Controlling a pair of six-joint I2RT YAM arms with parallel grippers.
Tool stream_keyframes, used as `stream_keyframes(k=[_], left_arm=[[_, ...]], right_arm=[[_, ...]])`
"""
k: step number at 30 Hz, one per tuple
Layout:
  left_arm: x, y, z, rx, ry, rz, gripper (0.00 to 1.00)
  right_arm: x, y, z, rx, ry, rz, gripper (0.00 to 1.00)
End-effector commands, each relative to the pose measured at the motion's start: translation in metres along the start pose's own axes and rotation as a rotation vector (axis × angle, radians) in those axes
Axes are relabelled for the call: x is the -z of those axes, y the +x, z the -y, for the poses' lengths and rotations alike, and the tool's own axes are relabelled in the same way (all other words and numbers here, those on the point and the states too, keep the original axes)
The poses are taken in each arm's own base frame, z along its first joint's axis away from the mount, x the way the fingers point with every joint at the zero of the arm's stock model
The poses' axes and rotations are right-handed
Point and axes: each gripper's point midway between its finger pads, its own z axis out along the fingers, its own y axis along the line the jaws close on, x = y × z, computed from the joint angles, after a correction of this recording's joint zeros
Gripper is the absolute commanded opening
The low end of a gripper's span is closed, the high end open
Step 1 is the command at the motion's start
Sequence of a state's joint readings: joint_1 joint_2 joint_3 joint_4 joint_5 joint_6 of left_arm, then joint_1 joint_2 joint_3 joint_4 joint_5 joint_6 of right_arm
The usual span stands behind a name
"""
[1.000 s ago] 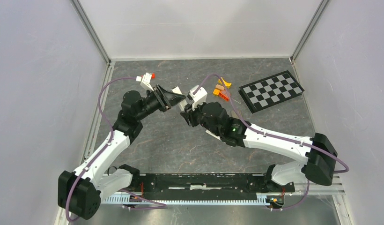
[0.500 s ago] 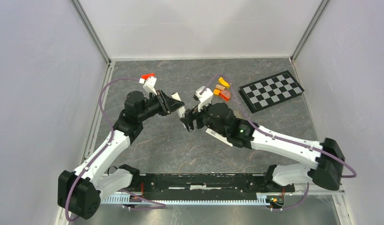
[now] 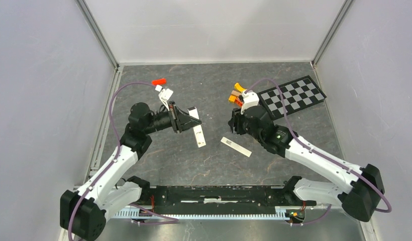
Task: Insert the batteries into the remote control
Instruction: Pick up the battery from the center of the board.
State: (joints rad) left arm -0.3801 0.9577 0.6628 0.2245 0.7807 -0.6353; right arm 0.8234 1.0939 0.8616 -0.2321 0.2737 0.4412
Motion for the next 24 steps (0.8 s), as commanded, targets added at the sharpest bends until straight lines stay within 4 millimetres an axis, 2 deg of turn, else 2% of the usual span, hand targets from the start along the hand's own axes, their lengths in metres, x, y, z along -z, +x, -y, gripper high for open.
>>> stream_keyframes(k=[1, 4, 8, 13, 17, 24], left_arm=[[0.013, -0.007, 0.044, -0.158, 0.184, 0.031, 0.02], [0.017, -0.009, 0.048, -0.192, 0.182, 0.055, 0.02], [0.018, -0.008, 0.047, -0.186, 0.163, 0.05, 0.02], [0.018, -0.01, 0.045, -0.178, 0.144, 0.056, 0.02], [0.016, -0.01, 0.039, -0.166, 0.123, 0.06, 0.02], [0.013, -0.009, 0.03, -0.136, 0.093, 0.064, 0.02]], right_arm=[[-0.013, 0.037, 0.029, -0.018, 0.129, -0.115, 0.47], [-0.027, 0.055, 0.036, 0.004, 0.147, -0.168, 0.46], [-0.046, 0.079, 0.042, 0.028, 0.168, -0.24, 0.37], [-0.067, 0.09, 0.053, 0.056, 0.22, -0.268, 0.3], [-0.085, 0.095, 0.052, 0.08, 0.22, -0.3, 0.3], [-0.109, 0.102, 0.056, 0.074, 0.26, -0.33, 0.38]])
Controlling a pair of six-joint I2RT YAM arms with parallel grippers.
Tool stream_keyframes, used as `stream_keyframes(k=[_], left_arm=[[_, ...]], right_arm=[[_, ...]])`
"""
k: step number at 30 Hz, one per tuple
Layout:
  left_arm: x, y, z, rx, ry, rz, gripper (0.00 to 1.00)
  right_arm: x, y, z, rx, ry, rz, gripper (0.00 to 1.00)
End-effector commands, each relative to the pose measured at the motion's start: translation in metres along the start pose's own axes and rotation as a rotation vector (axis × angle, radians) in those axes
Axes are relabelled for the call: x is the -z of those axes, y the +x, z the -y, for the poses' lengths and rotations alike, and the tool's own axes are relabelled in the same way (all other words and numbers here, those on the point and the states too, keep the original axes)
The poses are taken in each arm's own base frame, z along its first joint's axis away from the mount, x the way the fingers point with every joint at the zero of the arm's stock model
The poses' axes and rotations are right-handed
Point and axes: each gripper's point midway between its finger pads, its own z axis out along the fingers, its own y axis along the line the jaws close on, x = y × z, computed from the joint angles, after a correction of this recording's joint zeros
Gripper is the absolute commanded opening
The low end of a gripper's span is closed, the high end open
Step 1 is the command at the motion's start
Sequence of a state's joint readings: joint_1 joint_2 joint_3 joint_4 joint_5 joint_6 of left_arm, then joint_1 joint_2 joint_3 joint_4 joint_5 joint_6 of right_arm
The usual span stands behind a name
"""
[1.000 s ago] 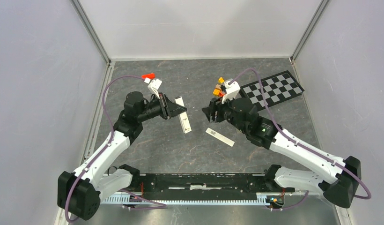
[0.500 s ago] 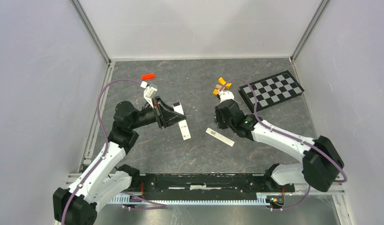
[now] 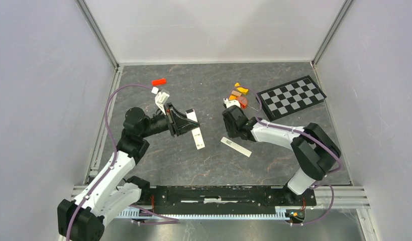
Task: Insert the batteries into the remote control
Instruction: Pick up the battery from the center of the board.
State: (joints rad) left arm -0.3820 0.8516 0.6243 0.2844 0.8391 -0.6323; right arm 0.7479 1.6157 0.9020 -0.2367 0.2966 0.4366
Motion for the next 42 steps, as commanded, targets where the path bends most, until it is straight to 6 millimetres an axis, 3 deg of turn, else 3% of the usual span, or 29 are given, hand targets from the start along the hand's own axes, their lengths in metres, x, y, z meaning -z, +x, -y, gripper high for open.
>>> stream_keyframes(k=[1, 13, 18, 26, 32, 38, 42], left_arm=[[-0.002, -0.007, -0.003, -0.041, -0.011, 0.026, 0.02], [-0.004, -0.012, -0.008, -0.051, -0.044, 0.028, 0.02], [-0.004, -0.014, -0.015, -0.033, -0.09, 0.04, 0.02], [-0.001, -0.021, -0.026, -0.054, -0.168, 0.054, 0.02], [-0.003, -0.017, -0.037, 0.006, -0.209, 0.058, 0.02], [-0.002, -0.011, -0.062, 0.118, -0.314, 0.1, 0.02], [-0.004, -0.006, -0.081, 0.213, -0.373, 0.147, 0.02]], right_arm=[[-0.009, -0.034, -0.004, -0.034, 0.018, 0.077, 0.38], [-0.034, -0.033, 0.01, -0.056, 0.071, 0.045, 0.33], [-0.037, -0.029, 0.01, -0.049, 0.073, 0.026, 0.26], [-0.047, -0.022, 0.007, -0.036, 0.045, -0.006, 0.25], [-0.049, -0.023, -0.002, -0.034, -0.03, -0.008, 0.03], [-0.024, -0.046, -0.02, -0.057, -0.165, 0.097, 0.02], [0.018, -0.079, -0.036, -0.093, -0.304, 0.243, 0.02]])
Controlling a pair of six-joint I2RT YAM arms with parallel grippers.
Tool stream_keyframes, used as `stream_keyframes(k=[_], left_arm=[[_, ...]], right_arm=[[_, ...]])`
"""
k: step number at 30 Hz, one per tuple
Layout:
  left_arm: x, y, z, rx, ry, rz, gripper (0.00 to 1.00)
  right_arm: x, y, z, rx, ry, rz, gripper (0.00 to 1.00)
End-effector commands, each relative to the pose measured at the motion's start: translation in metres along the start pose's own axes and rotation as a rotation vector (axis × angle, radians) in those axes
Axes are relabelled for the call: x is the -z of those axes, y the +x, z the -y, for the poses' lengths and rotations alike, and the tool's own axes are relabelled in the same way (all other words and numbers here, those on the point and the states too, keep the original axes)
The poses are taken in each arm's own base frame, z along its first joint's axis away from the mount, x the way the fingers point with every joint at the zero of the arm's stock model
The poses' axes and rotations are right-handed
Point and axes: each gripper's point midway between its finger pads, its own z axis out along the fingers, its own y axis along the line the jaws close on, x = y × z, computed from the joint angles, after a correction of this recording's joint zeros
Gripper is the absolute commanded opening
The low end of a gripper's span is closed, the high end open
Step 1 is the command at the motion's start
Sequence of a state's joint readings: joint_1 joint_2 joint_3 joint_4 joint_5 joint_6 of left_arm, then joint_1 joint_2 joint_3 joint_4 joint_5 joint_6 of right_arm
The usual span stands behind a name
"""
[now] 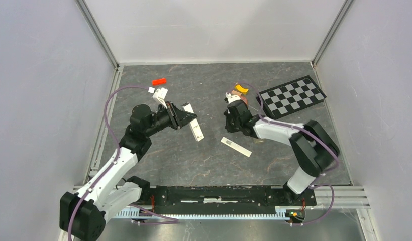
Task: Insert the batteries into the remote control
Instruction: Pick up the battery from the center of the board, then load the battery into the remote control.
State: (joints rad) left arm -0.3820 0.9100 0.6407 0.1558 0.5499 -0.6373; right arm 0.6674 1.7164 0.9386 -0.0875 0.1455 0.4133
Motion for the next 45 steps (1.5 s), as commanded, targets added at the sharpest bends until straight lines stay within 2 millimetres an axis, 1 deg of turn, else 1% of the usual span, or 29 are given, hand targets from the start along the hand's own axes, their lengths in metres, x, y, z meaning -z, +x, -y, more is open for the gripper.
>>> stream_keyframes(k=[1, 2, 5, 7, 10, 14, 17, 20, 27, 36, 41, 45], left_arm=[[-0.01, -0.005, -0.018, 0.128, -0.064, 0.073, 0.02], [-0.012, -0.004, -0.019, 0.145, -0.061, 0.075, 0.02], [-0.018, -0.004, -0.015, 0.183, -0.021, 0.082, 0.02], [-0.02, -0.009, -0.009, 0.183, 0.026, 0.096, 0.02], [-0.021, -0.014, -0.003, 0.182, 0.058, 0.117, 0.02], [-0.022, -0.017, 0.001, 0.213, 0.074, 0.122, 0.02], [-0.023, -0.019, 0.006, 0.256, 0.095, 0.119, 0.02], [-0.023, -0.021, 0.011, 0.293, 0.111, 0.116, 0.02], [-0.026, -0.025, 0.019, 0.352, 0.137, 0.093, 0.02], [-0.028, -0.028, 0.023, 0.4, 0.148, 0.077, 0.02], [-0.03, -0.028, 0.02, 0.403, 0.14, 0.077, 0.02], [-0.03, -0.029, 0.022, 0.42, 0.144, 0.075, 0.02]], right_arm=[[0.053, -0.063, -0.039, -0.036, -0.227, 0.249, 0.02], [0.067, -0.073, -0.045, -0.046, -0.266, 0.299, 0.02], [0.106, -0.091, -0.062, -0.07, -0.385, 0.396, 0.02], [0.131, -0.101, -0.074, -0.093, -0.467, 0.455, 0.01], [0.166, -0.11, -0.094, -0.113, -0.565, 0.522, 0.0], [0.2, -0.116, -0.122, -0.099, -0.642, 0.594, 0.0], [0.215, -0.117, -0.139, -0.087, -0.685, 0.622, 0.0], [0.219, -0.118, -0.148, -0.065, -0.69, 0.639, 0.0], [0.206, -0.11, -0.156, -0.017, -0.683, 0.614, 0.0], [0.198, -0.101, -0.154, 0.006, -0.668, 0.597, 0.0], [0.194, -0.089, -0.155, 0.025, -0.686, 0.57, 0.0], [0.191, -0.081, -0.149, 0.047, -0.666, 0.564, 0.01]])
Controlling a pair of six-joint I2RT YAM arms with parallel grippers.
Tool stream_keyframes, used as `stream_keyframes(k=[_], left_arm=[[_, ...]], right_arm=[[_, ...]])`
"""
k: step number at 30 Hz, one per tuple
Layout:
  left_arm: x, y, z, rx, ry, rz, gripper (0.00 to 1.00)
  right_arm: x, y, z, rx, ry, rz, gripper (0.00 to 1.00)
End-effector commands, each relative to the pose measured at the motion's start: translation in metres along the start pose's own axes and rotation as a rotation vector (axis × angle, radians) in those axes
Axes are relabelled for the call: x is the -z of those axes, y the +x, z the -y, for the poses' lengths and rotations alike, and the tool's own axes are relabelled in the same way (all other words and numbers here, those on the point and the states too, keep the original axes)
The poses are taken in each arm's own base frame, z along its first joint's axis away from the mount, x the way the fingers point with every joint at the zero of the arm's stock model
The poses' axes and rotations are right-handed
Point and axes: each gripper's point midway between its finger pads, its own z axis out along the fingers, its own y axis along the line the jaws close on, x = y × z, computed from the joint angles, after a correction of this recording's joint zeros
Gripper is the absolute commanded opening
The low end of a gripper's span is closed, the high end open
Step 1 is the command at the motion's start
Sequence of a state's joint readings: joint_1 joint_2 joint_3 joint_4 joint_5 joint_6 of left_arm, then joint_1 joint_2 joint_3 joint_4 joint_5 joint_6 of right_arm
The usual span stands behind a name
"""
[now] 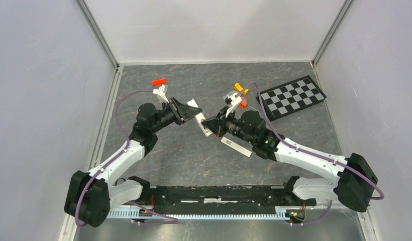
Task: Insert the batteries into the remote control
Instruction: Load the battery into the remote control.
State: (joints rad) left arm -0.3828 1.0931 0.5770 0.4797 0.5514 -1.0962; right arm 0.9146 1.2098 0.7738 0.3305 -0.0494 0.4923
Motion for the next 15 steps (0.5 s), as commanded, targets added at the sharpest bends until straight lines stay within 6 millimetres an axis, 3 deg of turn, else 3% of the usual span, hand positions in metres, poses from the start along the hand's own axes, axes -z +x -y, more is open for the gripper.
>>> stream_keyframes(k=[1, 6, 15], left_arm=[[-0.002, -0.013, 0.037, 0.012, 0.098, 0.013, 0.02], [-0.004, -0.013, 0.041, 0.068, 0.108, -0.001, 0.02], [-0.004, -0.015, 0.043, 0.036, 0.111, 0.004, 0.02]], right_arm=[[0.005, 0.006, 0.002, 0.046, -0.001, -0.003, 0.02], [0.007, 0.008, 0.0, 0.058, -0.021, -0.011, 0.07], [0.013, -0.003, -0.01, 0.028, -0.039, -0.005, 0.27]])
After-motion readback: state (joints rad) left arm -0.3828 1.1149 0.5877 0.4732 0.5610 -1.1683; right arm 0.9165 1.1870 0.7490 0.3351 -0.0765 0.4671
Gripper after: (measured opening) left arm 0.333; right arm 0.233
